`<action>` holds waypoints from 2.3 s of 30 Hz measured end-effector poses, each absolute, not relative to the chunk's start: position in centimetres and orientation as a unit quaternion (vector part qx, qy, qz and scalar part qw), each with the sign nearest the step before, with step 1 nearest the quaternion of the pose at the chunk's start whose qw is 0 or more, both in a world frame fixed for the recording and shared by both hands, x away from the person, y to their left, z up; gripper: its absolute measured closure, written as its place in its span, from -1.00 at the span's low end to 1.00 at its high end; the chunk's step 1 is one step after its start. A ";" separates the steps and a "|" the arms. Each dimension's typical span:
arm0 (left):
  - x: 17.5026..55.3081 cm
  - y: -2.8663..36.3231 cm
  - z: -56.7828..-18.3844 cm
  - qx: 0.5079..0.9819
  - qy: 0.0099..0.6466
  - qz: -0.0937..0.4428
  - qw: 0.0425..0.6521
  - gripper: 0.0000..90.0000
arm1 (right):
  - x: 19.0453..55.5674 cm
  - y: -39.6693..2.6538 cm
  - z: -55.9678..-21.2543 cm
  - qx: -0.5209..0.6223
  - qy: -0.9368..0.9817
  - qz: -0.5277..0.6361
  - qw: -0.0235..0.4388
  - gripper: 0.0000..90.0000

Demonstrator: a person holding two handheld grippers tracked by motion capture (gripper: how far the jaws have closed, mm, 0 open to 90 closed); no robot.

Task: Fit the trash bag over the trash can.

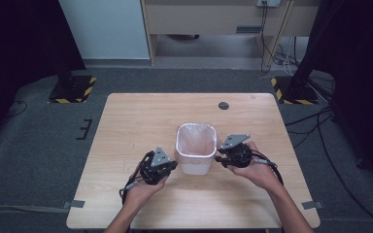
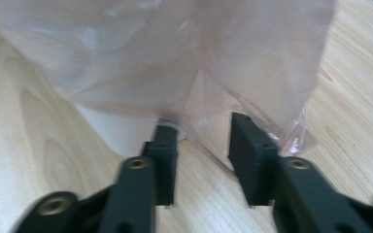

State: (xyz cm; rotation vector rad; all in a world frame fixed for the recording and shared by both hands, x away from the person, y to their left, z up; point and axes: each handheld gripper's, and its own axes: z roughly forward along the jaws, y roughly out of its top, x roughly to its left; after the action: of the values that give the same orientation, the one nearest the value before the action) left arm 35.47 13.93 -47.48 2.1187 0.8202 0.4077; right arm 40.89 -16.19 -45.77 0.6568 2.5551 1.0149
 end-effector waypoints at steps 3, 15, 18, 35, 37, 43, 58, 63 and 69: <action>35.3 14.2 -47.4 0.838 0.325 0.163 0.406 0.95 | 40.4 -16.6 -45.1 0.229 0.887 0.371 0.150 0.24; 34.7 15.0 -47.3 0.829 0.335 0.178 0.410 0.51 | 38.5 -17.7 -42.0 0.213 0.876 0.408 0.144 0.33; 34.4 15.4 -47.2 0.825 0.340 0.181 0.415 0.34 | 38.2 -17.9 -40.7 0.210 0.872 0.417 0.149 0.35; 34.9 17.2 -46.8 0.800 0.360 0.200 0.435 -0.24 | 41.7 -11.4 -36.6 0.197 0.873 0.425 0.136 0.48; 35.0 17.3 -46.9 0.798 0.364 0.199 0.436 -0.24 | 42.3 -10.5 -36.9 0.200 0.878 0.415 0.129 0.47; 35.1 17.5 -46.9 0.795 0.372 0.197 0.436 -0.25 | 43.7 -8.0 -37.8 0.193 0.901 0.370 0.118 0.49; 34.9 17.2 -46.9 0.795 0.372 0.196 0.437 -0.25 | 45.7 -5.4 -40.8 0.145 0.946 0.270 0.102 0.05; 34.9 17.2 -46.9 0.795 0.372 0.196 0.437 -0.25 | 45.7 -5.0 -40.8 0.130 0.954 0.250 0.105 -0.12; 34.9 17.0 -46.9 0.797 0.370 0.193 0.437 -0.25 | 45.7 -5.4 -40.1 0.137 0.945 0.270 0.126 -0.06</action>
State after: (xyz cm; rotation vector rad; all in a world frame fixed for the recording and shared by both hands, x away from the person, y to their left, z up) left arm 34.85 17.03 -46.94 1.9821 0.9216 0.4802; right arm 45.65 -5.43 -40.09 0.3978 2.7510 0.7874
